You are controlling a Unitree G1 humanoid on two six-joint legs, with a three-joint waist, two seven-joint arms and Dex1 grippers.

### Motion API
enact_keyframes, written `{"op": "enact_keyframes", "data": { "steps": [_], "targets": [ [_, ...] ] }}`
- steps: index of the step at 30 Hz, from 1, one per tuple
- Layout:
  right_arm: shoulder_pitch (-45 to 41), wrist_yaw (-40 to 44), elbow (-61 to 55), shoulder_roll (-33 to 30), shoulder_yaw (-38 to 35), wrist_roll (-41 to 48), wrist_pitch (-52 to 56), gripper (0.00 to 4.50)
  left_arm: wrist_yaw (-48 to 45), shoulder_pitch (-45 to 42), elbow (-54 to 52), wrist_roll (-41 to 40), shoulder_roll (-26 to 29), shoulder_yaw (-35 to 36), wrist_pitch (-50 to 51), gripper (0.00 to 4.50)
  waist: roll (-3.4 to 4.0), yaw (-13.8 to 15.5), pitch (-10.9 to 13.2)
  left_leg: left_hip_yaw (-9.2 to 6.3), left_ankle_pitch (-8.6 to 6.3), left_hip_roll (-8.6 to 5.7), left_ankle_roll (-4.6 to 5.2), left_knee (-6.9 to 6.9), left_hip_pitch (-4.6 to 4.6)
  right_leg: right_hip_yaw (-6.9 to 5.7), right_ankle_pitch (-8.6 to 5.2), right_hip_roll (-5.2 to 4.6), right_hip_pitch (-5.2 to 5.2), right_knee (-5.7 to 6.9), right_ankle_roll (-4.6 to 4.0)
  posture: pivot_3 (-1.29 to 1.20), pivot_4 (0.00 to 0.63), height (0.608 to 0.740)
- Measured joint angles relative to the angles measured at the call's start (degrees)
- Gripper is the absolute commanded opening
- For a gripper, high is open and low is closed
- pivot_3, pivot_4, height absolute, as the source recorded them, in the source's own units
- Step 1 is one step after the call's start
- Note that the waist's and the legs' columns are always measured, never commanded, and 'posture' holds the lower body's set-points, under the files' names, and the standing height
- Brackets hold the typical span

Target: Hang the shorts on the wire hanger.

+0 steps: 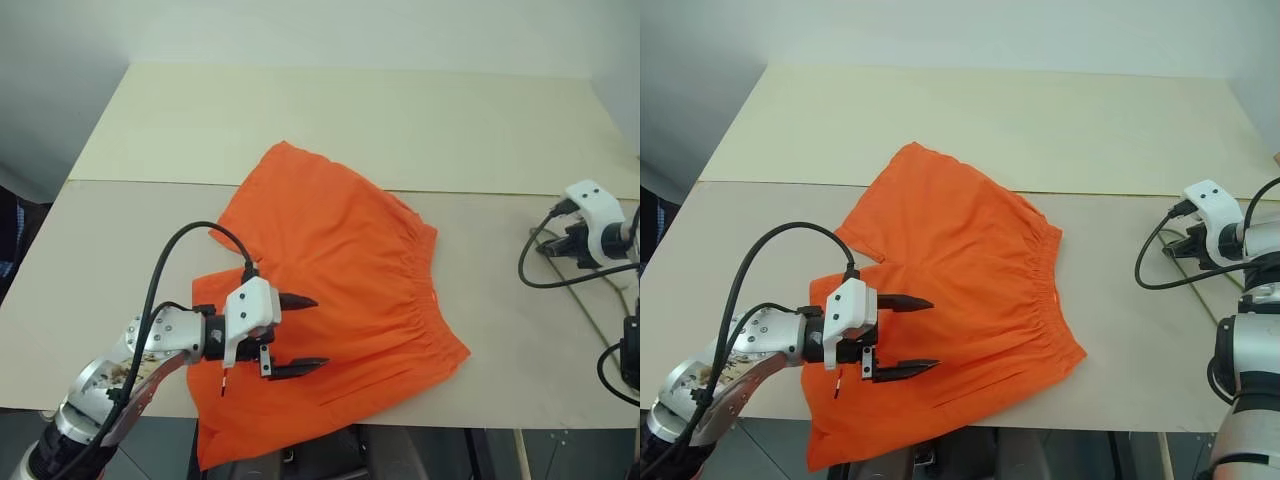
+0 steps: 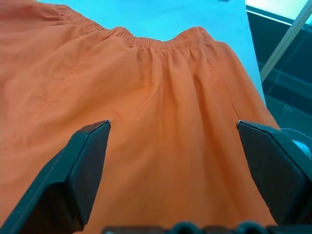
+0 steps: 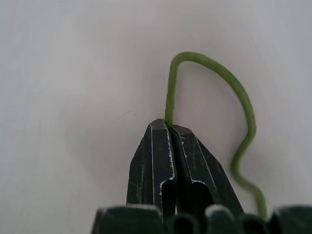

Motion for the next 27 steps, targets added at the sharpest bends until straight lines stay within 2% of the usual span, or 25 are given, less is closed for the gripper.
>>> {"op": "enact_keyframes", "data": {
  "steps": [5, 7, 11, 17, 21, 23, 25, 27],
  "targets": [
    [-0.1, -2.2, -1.9, 0.8, -0.5, 0.2, -0.6, 0.03, 0.6, -0.8, 0.6, 1.0, -1.1, -0.9, -0.4, 4.5, 0.12, 0.0, -0.1, 0.03, 0.02, -0.01, -0.04, -0.01, -0.07, 0.02, 0.01, 0.0, -0.11, 0.01, 0.01, -0.04, 0.186, 0.74],
    [-0.3, -2.0, -5.0, 0.7, -1.5, 0.6, -0.3, 0.03, 1.0, -1.2, 1.0, 1.4, -2.0, -1.1, -0.7, 4.5, 0.48, 0.1, -0.4, 0.04, 0.03, -0.02, -0.05, -0.01, -0.19, 0.01, 0.02, 0.0, -0.24, 0.03, 0.02, -0.03, 0.163, 0.74],
    [-0.4, -1.1, -19.8, -0.8, -6.4, 5.0, 7.4, 0.03, 2.2, -3.3, 2.0, 1.4, -4.4, -1.0, -0.8, 4.5, 1.14, 0.5, -1.2, 0.04, 0.05, -0.04, -0.07, 0.27, -0.98, -0.01, 0.05, 0.02, -0.98, 0.22, 0.08, -0.04, 0.134, 0.74],
    [1.9, -9.3, -46.6, -1.4, -17.5, 11.1, 25.9, 0.03, 5.9, -7.2, 6.6, 0.0, -10.4, 1.7, -1.1, 4.5, 1.2, 1.8, -4.2, 0.02, 0.05, -0.09, -0.06, 0.39, -1.08, -0.1, 0.08, 0.04, -0.96, 0.19, 0.13, -0.12, 0.043, 0.74],
    [4.6, -17.2, -61.8, 4.0, -23.2, 13.4, 34.6, 0.03, 12.1, -12.8, 12.5, 2.4, -16.9, 2.6, -3.3, 4.5, 0.89, 1.7, -8.1, -0.03, 0.04, -0.21, -0.05, 0.42, -1.0, -0.09, 0.12, 0.13, -0.75, 0.08, 0.19, -0.16, 0.0, 0.74],
    [7.2, -22.9, -72.9, 10.0, -25.8, 13.6, 39.0, 0.03, 16.2, -17.2, 17.8, 7.2, -19.8, 2.2, -7.0, 4.5, 0.8, 1.2, -10.0, -0.04, 0.05, -0.23, -0.06, 0.44, -0.81, -0.01, 0.13, 0.2, -0.61, 0.1, 0.2, -0.18, 0.0, 0.74],
    [9.1, -27.7, -83.3, 15.9, -25.2, 13.7, 41.6, 0.03, 19.1, -22.0, 22.7, 11.1, -22.9, 1.9, -11.1, 4.5, 0.81, 0.3, -10.7, -0.1, 0.07, -0.23, -0.09, 0.42, -0.26, -0.04, 0.13, 0.26, 0.05, -0.02, 0.2, -0.2, 0.0, 0.74],
    [10.3, -31.3, -89.6, 18.8, -22.8, 13.5, 42.3, 0.03, 20.7, -24.9, 25.6, 12.7, -26.0, 1.4, -14.0, 4.5, 0.85, -0.4, -11.6, -0.1, 0.04, -0.23, -0.06, 0.35, -0.05, 0.0, 0.13, 0.28, 0.26, -0.11, 0.2, -0.21, 0.0, 0.74]
  ]
}}
